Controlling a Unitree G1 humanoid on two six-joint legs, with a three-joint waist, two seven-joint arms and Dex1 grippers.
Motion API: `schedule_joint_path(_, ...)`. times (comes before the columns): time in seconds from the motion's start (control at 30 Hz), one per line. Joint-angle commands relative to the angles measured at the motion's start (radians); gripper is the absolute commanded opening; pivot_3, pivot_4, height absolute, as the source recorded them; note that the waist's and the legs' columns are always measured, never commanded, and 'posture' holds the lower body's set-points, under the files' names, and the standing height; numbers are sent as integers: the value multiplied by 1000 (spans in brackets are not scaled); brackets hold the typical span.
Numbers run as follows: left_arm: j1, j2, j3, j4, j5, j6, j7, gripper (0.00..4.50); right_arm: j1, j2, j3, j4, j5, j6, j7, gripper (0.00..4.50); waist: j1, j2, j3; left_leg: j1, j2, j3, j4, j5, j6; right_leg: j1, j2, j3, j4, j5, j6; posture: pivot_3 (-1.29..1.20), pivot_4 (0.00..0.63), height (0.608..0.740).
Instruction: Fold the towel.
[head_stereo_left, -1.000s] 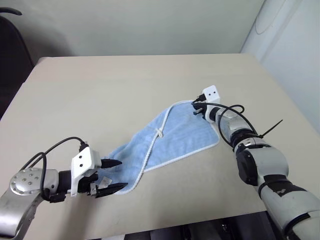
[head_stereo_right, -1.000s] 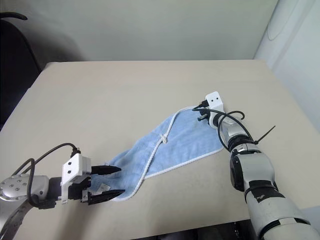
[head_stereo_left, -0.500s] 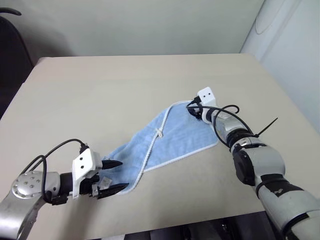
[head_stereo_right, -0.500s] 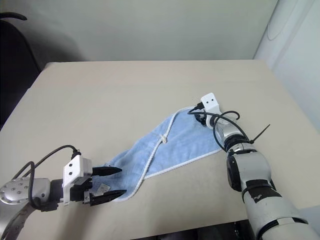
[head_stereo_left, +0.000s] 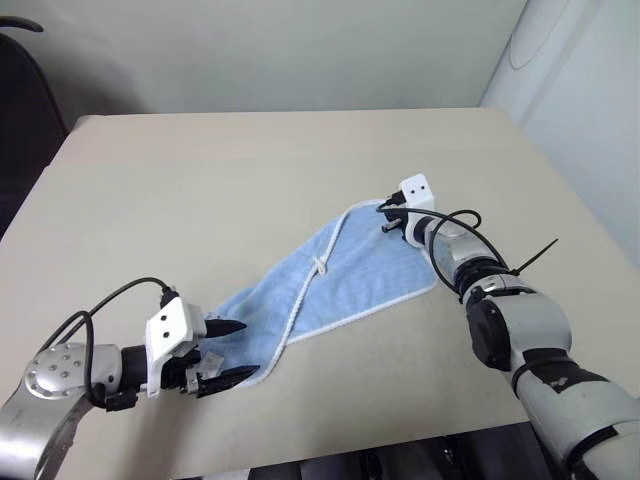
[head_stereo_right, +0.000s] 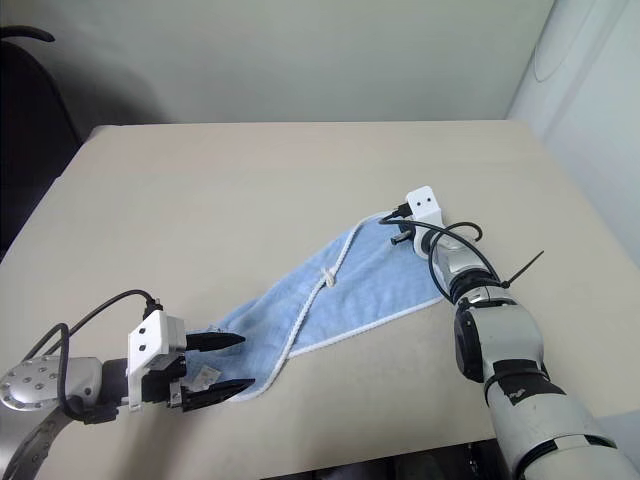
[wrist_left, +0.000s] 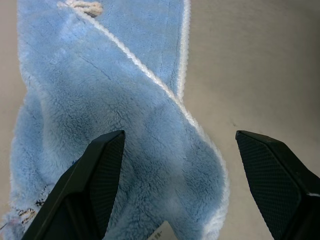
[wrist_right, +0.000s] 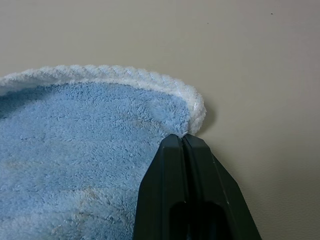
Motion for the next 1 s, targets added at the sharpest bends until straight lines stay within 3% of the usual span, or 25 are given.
schedule_joint_path(0.03,16,-4,50,-39,-31,3,-2,3847,7,-46,-45,-31,52,-14,39,23,3,0,0,0,0,0,0,0,0,0,0,0,0,0,0,0,150,740)
schedule_joint_path(0.27,76,34,84,-65,-70,29,-69,3847,31,-70,-48,-65,75,-29,80,23,0,0,0,0,0,0,0,0,0,0,0,0,0,0,0,0,150,740)
schedule_joint_path(0.37,70,68,48,-43,-34,11,-98,4468,41,-62,-44,-73,80,-32,81,0,2,0,0,0,0,0,0,0,0,0,1,0,0,0,-1,0,150,740)
schedule_joint_path(0.57,1,125,-83,48,164,-174,-130,4468,56,-37,-40,-88,89,-39,83,0,0,0,0,0,0,-1,0,0,0,0,1,0,1,0,-1,0,150,740)
schedule_joint_path(0.87,-107,121,-284,139,304,-258,-141,4468,74,-13,-37,-106,91,-45,82,0,0,2,-1,0,0,-1,0,-1,0,0,0,0,1,-1,-1,0,150,740)
schedule_joint_path(1.0,-141,104,-308,159,300,-265,-147,3525,88,-2,-32,-118,93,-45,84,0,2,6,-3,1,0,-1,0,-1,0,1,-1,0,1,-1,-1,0,150,740)
